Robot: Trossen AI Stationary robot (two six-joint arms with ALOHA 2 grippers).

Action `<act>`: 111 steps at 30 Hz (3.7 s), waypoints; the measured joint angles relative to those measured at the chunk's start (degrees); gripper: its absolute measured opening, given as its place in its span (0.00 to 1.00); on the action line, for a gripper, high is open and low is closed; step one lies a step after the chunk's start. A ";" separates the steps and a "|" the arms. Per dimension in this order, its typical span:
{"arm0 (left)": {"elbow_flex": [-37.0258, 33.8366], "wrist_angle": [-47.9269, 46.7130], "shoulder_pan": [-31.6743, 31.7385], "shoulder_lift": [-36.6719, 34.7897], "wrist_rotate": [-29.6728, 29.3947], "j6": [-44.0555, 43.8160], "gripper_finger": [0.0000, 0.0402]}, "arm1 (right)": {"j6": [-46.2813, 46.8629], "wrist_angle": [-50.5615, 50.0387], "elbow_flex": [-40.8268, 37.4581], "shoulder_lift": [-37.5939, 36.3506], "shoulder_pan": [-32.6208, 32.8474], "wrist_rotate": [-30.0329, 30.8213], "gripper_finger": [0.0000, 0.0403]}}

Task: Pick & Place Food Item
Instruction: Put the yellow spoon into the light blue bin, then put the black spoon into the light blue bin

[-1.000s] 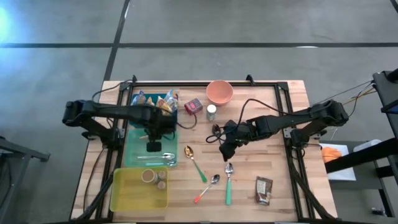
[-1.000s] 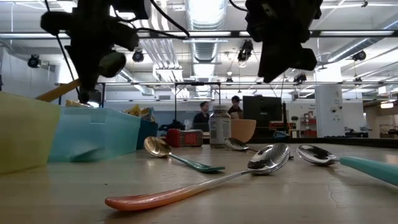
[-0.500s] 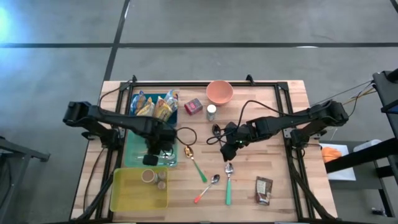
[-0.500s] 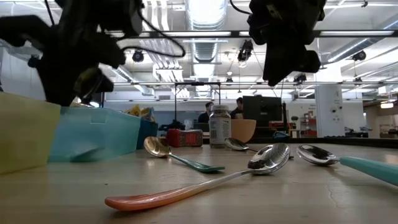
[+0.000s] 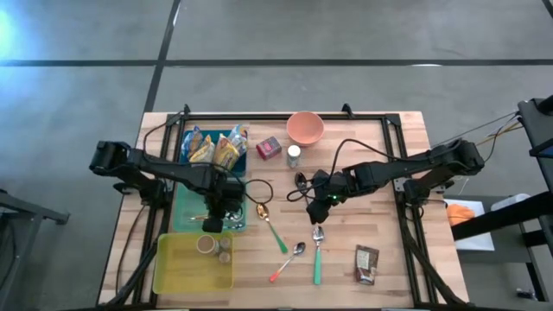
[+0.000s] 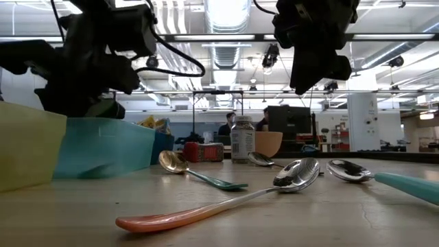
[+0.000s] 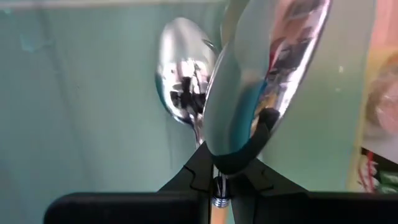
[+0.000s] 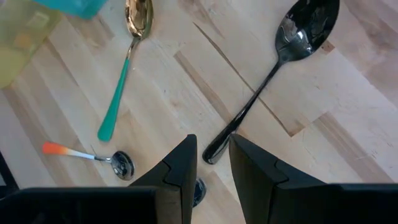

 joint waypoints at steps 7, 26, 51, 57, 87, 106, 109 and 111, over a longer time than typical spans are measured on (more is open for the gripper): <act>-0.07 0.25 0.27 4.86 -3.51 0.89 0.07 | 0.07 -0.04 0.01 0.00 0.00 -0.74 0.23; 0.00 2.10 1.51 8.50 -3.89 3.08 0.07 | -0.16 -0.07 0.39 -0.02 0.00 -1.12 0.23; 0.07 3.85 1.73 8.63 -4.24 0.82 0.20 | -0.40 -0.07 0.39 -0.02 0.90 -1.36 0.23; 0.48 3.87 1.73 8.41 -4.58 0.82 0.35 | -0.40 -0.08 0.37 -0.02 0.90 -1.36 0.23; 4.93 -1.11 2.36 -1.70 -7.96 -9.96 0.52 | 6.21 3.81 0.46 5.26 -1.77 -0.97 0.23; 6.03 0.72 2.40 -16.94 -7.76 -20.12 0.52 | 1.99 -3.80 8.85 20.27 -8.27 -1.46 0.23; 5.99 0.74 2.40 -17.49 -7.74 -20.22 0.52 | 1.73 -3.33 9.49 21.08 -9.36 -1.11 0.23; 5.99 0.72 2.40 -17.60 -7.74 -20.20 0.52 | 1.48 -2.94 9.91 21.24 -9.91 -1.81 0.23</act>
